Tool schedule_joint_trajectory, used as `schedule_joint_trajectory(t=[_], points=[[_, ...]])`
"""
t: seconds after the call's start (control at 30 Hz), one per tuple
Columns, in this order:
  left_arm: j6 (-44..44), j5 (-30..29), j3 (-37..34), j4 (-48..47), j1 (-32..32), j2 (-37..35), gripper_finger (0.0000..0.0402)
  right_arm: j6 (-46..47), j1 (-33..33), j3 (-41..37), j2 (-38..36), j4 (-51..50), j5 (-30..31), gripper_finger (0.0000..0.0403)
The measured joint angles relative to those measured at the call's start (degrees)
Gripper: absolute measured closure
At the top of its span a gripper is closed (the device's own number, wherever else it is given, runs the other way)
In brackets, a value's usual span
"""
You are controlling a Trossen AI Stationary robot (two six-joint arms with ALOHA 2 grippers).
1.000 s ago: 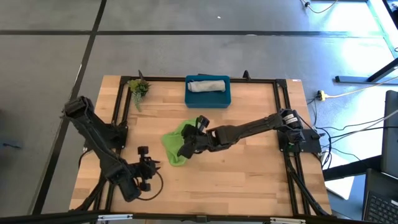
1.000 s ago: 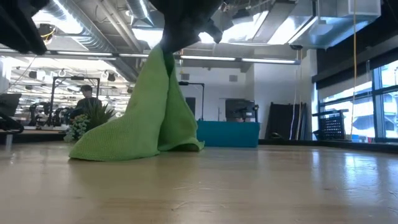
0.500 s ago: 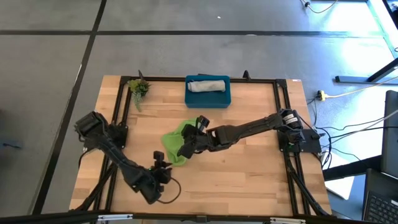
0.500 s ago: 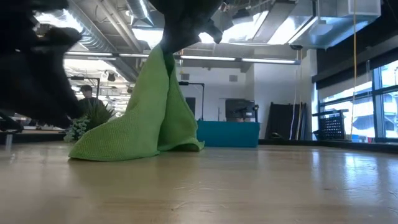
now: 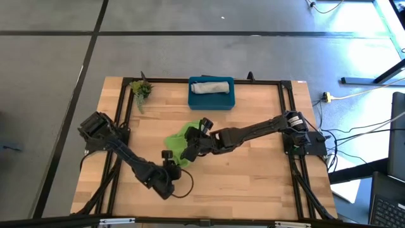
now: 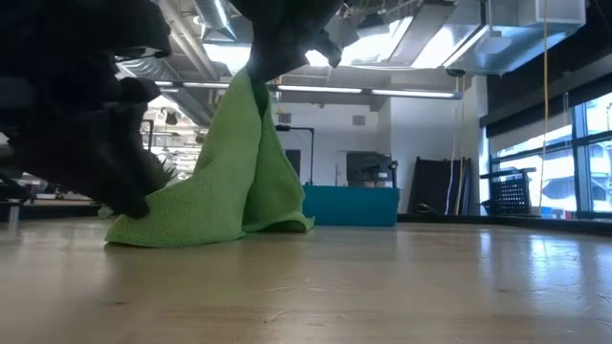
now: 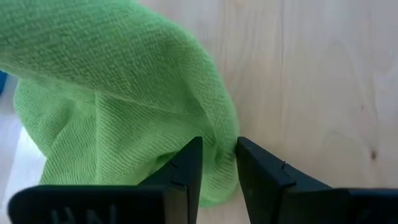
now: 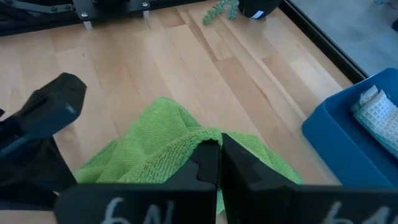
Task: Roll microfiber towels into tight, uniform cylinder then place into a basket
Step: Roll the green microfiber cloth
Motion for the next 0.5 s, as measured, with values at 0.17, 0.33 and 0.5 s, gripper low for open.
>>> schedule_joint_trajectory(t=[0.17, 0.33, 0.5], points=[[0.0, 0.3, 0.0, 1.0, 1.4, 0.0, 0.0317, -0.1, 0.0, 0.0, 0.0, -0.1, 0.0, 0.0398], [0.3, 1.4, 0.0, 0.9, 2.1, 0.0, 0.0371, -1.3, 0.1, 0.0, 0.0, -0.6, -0.1, 0.0398], [1.5, -0.8, 0.0, 0.0, 2.1, -1.0, 0.0398, -1.3, 0.1, 0.0, 0.0, -1.6, -0.9, 0.0398]])
